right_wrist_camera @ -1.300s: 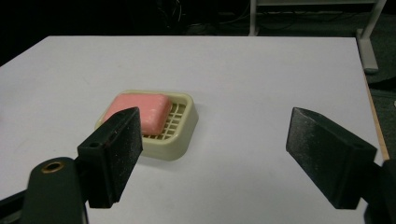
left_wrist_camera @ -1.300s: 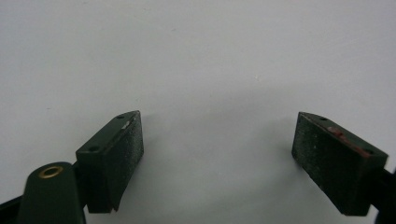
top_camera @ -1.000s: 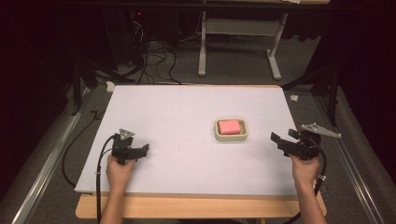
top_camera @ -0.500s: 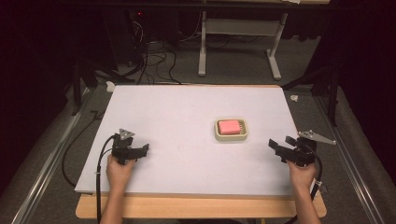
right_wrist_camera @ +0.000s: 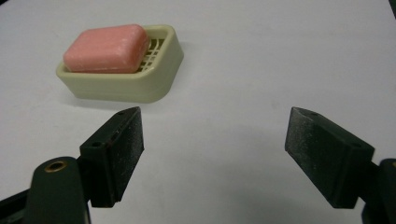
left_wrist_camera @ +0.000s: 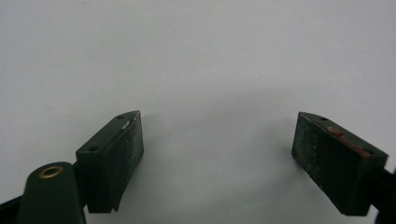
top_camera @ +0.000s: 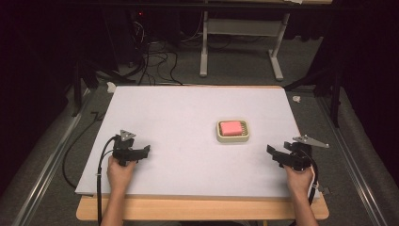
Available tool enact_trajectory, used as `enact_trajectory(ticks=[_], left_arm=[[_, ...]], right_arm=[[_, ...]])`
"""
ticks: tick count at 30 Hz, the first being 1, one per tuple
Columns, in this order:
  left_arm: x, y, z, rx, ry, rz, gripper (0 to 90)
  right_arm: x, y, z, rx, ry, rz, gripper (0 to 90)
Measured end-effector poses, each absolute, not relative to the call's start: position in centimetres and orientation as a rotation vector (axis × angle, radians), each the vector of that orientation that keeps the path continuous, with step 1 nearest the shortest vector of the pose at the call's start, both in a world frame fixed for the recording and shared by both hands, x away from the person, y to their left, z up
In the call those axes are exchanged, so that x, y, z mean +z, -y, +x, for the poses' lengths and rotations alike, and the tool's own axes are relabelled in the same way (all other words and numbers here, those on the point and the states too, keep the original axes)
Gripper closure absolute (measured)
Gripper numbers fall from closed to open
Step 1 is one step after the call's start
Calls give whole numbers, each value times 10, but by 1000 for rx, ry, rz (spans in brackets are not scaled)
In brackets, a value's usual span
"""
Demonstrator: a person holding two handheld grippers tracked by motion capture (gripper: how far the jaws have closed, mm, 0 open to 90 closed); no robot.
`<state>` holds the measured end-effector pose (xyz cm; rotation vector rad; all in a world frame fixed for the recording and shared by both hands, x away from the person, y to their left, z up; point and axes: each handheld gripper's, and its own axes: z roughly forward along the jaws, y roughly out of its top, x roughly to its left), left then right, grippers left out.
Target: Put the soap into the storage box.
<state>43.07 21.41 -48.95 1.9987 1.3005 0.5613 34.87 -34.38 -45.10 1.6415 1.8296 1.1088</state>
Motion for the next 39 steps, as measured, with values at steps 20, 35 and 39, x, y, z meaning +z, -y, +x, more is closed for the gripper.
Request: enact_trajectory(ticks=[20,35,39], left_arm=[[-489,-214,431,561,-1301,1998,172],[-489,-214,431,562,-1301,1999,172],[-489,-214,431,562,-1300,1999,172]], right_arm=[[-472,332,357,944,-1882,1633,201],[-482,319,362,782,-1938,1594,191],[-482,320,362,788,-1935,1597,190]])
